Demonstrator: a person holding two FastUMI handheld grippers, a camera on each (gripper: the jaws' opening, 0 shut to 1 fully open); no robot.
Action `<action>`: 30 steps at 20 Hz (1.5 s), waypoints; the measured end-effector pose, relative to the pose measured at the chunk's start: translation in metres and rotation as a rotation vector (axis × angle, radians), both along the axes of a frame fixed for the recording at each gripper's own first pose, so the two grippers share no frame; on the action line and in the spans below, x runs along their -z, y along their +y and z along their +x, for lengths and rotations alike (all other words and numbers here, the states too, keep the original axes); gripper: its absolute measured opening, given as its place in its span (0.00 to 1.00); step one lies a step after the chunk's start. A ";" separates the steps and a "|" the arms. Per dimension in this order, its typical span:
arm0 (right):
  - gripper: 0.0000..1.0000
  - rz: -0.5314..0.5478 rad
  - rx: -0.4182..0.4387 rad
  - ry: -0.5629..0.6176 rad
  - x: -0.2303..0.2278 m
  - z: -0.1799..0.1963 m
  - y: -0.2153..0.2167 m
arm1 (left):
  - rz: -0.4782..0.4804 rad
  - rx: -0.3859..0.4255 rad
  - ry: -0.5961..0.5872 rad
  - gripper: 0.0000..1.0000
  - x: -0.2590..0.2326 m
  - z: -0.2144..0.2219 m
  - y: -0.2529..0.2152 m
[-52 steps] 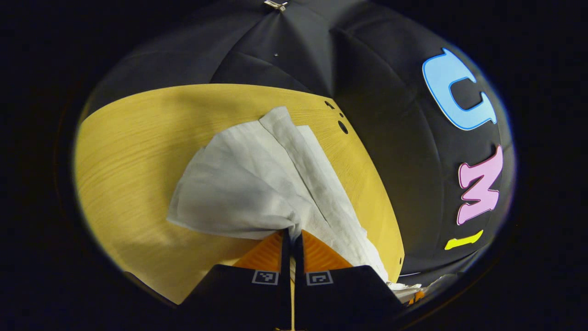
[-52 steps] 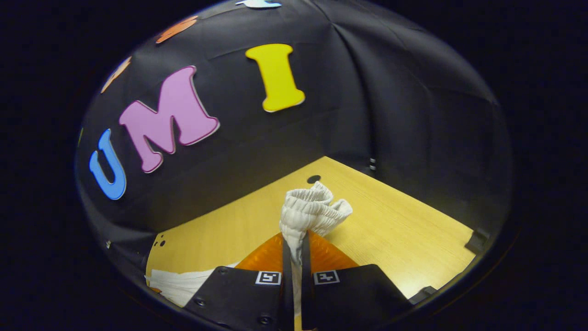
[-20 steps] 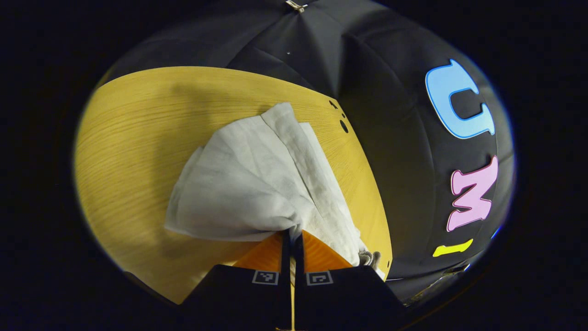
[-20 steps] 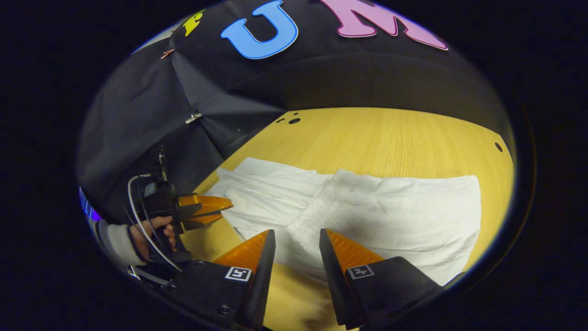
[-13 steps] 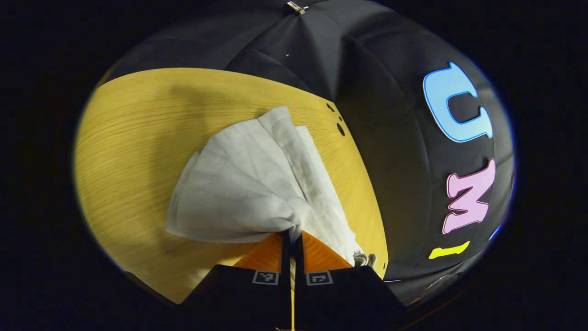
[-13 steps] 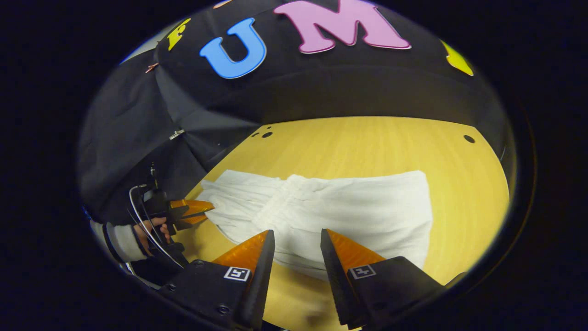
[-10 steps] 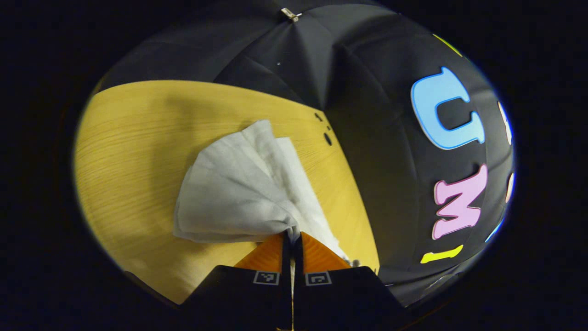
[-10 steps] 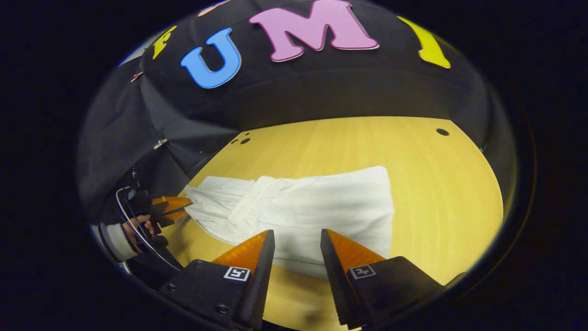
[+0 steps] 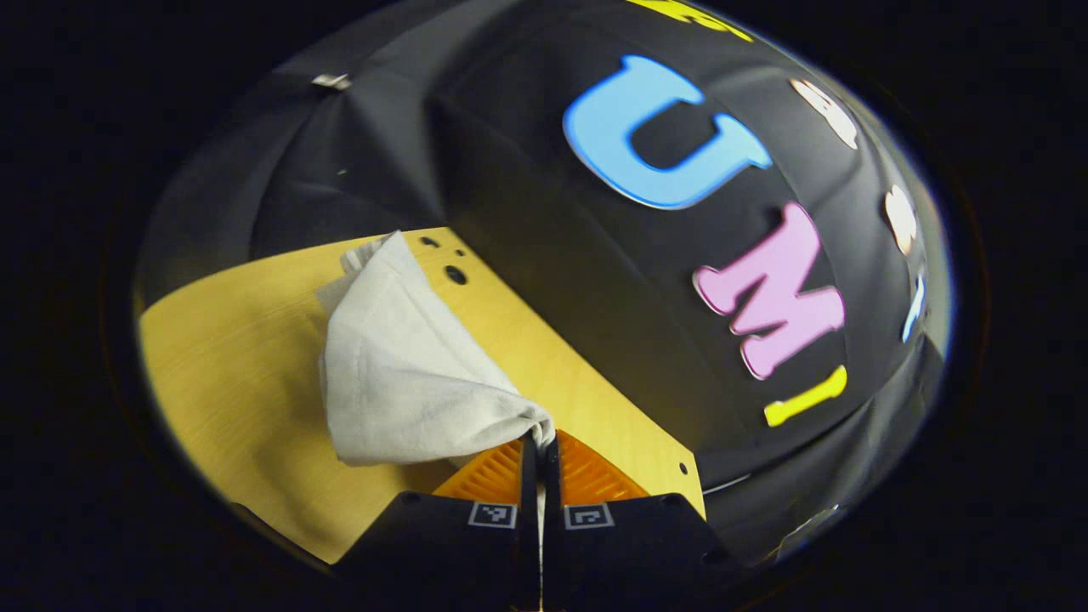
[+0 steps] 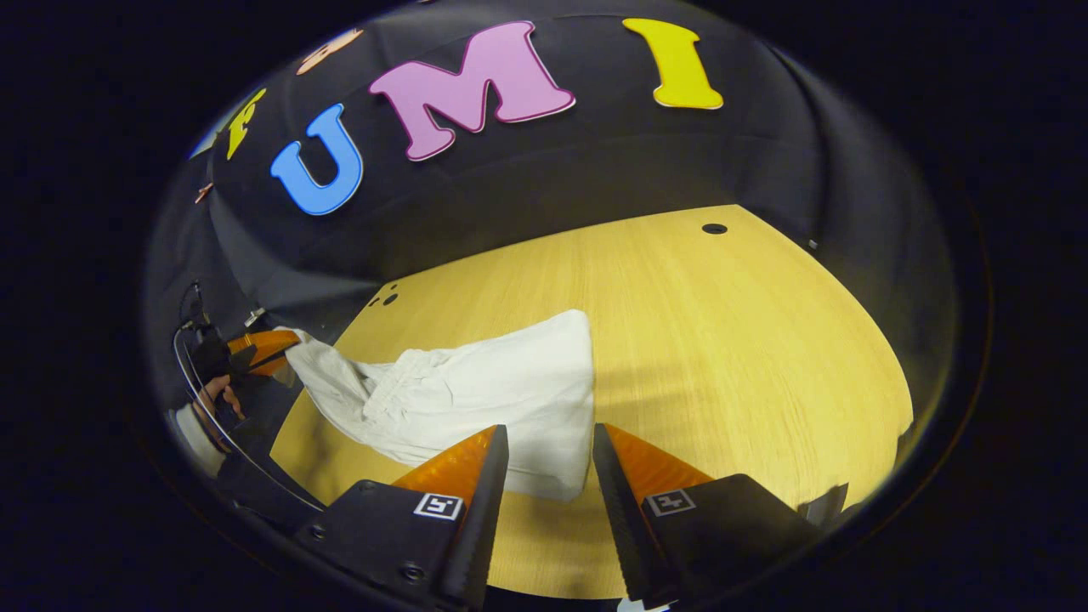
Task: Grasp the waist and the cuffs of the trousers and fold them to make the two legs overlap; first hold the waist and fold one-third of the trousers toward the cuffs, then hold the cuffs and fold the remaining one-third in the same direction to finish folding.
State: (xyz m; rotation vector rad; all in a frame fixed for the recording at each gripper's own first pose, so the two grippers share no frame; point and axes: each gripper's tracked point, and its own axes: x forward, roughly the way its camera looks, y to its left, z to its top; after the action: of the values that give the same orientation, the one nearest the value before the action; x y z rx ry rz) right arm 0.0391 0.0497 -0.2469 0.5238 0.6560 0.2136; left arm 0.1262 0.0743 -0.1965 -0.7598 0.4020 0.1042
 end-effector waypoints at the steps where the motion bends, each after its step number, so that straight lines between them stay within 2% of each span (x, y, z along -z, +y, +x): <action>1: 0.63 0.004 0.014 0.000 0.000 0.001 -0.006 | 0.031 0.043 -0.008 0.06 -0.008 0.006 -0.020; 3: 0.63 0.011 0.037 -0.003 0.000 -0.001 -0.016 | 0.074 0.121 -0.018 0.06 -0.019 0.016 -0.055; 8: 0.63 0.013 0.067 0.007 0.008 -0.010 -0.036 | 0.203 0.320 0.001 0.06 -0.013 0.026 -0.141; 12: 0.63 0.029 0.098 0.038 0.018 -0.016 -0.043 | 0.368 0.481 0.074 0.06 0.022 0.016 -0.198; 15: 0.63 0.034 0.117 0.051 0.025 -0.018 -0.048 | 0.492 0.661 0.140 0.09 0.060 -0.006 -0.237; 17: 0.63 0.039 0.126 0.053 0.026 -0.019 -0.049 | 0.475 0.811 0.184 0.16 0.083 -0.036 -0.267; 18: 0.63 0.040 0.128 0.053 0.026 -0.019 -0.050 | 0.431 0.889 0.209 0.30 0.092 -0.053 -0.279; 19: 0.63 0.040 0.129 0.053 0.026 -0.019 -0.050 | 0.392 0.953 0.233 0.26 0.100 -0.071 -0.287; 20: 0.63 0.041 0.129 0.052 0.026 -0.019 -0.050 | 0.356 1.002 0.254 0.52 0.107 -0.084 -0.295; 21: 0.63 0.041 0.129 0.052 0.026 -0.020 -0.050 | 0.326 1.039 0.272 0.47 0.112 -0.098 -0.300; 23: 0.63 0.042 0.127 0.047 0.024 -0.019 -0.048 | 0.274 1.063 0.294 0.48 0.113 -0.114 -0.303; 25: 0.63 0.044 0.121 0.038 0.021 -0.018 -0.045 | 0.209 1.043 0.289 0.48 0.109 -0.116 -0.307; 29: 0.63 0.076 0.098 0.005 0.002 -0.012 -0.029 | 0.103 0.926 0.247 0.51 0.091 -0.107 -0.292; 30: 0.63 0.084 0.089 -0.005 -0.004 -0.011 -0.025 | 0.095 0.888 0.239 0.60 0.087 -0.102 -0.282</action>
State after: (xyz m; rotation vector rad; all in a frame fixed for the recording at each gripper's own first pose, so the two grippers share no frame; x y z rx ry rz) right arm 0.0283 0.0246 -0.2427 0.6316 0.6197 0.1584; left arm 0.0240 -0.2080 -0.2835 -0.4220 0.9221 -0.6203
